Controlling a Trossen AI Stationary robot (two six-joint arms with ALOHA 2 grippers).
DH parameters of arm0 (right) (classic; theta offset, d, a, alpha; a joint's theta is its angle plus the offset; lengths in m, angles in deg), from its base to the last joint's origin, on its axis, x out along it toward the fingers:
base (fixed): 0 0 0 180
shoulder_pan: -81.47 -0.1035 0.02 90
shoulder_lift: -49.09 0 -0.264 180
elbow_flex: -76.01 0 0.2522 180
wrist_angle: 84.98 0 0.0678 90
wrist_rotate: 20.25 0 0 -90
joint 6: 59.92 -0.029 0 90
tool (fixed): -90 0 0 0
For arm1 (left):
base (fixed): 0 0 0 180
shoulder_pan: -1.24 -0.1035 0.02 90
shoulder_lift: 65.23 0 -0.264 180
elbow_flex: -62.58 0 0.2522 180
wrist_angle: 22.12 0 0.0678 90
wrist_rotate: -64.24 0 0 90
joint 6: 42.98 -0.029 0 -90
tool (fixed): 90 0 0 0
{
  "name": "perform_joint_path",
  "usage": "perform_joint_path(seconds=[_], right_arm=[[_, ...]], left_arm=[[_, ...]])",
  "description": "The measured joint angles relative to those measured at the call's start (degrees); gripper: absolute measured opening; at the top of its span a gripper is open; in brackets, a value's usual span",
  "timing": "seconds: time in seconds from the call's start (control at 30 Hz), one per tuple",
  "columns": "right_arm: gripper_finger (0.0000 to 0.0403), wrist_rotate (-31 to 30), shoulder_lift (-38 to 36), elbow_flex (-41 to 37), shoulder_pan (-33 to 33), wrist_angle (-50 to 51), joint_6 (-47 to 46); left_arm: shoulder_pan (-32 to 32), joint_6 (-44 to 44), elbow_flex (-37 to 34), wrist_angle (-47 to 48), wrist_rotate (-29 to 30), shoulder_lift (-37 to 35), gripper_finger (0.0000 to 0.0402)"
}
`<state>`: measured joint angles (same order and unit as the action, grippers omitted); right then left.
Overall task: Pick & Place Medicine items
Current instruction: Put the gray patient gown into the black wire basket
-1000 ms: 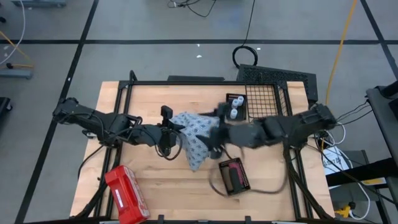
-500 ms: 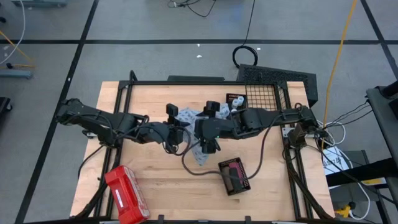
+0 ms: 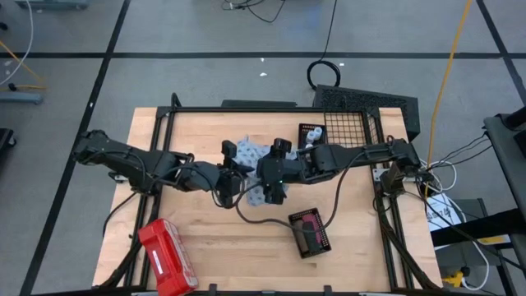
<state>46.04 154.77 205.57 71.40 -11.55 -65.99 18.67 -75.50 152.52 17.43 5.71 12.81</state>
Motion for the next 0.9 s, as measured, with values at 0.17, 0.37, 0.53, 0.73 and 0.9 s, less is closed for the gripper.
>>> perform_joint_path(seconds=[0.17, 0.37, 0.53, 0.73, 0.9], right_arm=[[0.0345, 0.8, 0.0, -1.8, 0.6, -1.8, -1.0], [0.0313, 3.6, 0.1, -2.1, 0.6, -4.6, -0.8], [0.0242, 8.3, 0.1, -2.1, 0.5, -6.0, 0.1], [0.0073, 13.3, -0.4, -5.2, 0.6, -10.4, 2.7], [0.0065, 19.6, -1.9, -9.0, 0.2, -17.0, 2.6]], left_arm=[[2.3, -2.2, 0.0, -2.2, -0.7, -0.3, 0.0008], [3.4, -1.3, 0.0, -2.3, -1.0, -0.4, 0.0008], [4.0, -1.2, 0.0, -2.8, -3.6, -0.5, 0.0008], [4.5, -0.6, 0.0, -2.6, -4.6, -0.5, 0.0008], [4.7, 2.0, 0.0, -4.1, -5.4, -0.5, 0.0018]])
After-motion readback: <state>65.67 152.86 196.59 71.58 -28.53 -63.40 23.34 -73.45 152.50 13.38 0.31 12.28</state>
